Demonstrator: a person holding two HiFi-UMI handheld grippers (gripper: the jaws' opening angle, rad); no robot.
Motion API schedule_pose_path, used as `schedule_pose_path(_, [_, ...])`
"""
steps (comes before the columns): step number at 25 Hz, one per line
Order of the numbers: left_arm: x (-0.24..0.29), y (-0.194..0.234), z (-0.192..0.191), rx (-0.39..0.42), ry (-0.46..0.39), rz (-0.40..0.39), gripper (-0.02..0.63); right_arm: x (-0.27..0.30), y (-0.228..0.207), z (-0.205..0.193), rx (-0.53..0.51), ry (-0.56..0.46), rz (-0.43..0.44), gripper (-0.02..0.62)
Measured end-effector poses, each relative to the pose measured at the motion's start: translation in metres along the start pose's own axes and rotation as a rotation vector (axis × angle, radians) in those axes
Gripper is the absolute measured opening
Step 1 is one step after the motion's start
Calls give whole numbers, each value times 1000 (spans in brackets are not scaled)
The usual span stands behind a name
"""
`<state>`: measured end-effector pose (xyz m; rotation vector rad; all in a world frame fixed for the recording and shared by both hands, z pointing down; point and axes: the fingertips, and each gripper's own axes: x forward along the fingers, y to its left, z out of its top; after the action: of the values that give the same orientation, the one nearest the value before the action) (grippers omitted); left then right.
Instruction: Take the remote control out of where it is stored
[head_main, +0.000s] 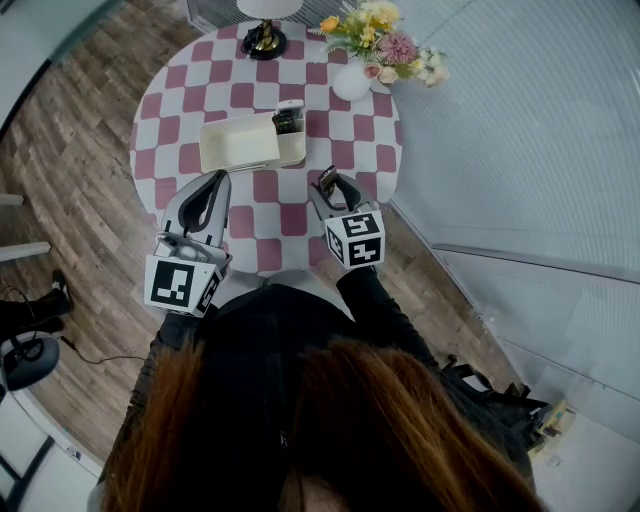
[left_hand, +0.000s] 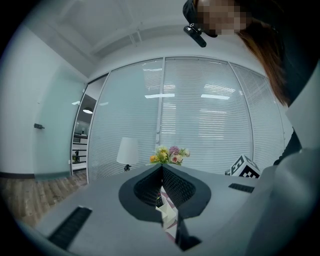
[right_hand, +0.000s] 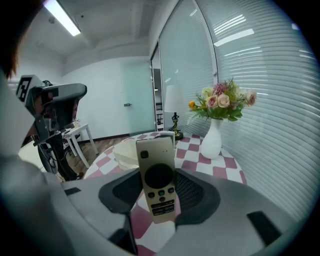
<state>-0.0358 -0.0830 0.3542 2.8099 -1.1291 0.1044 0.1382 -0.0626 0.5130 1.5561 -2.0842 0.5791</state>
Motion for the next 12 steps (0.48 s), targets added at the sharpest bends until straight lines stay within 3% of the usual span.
schedule_pose_path(12, [-5,3,-4,-3,19,13,9,14,1,-84,-1,199,17,210])
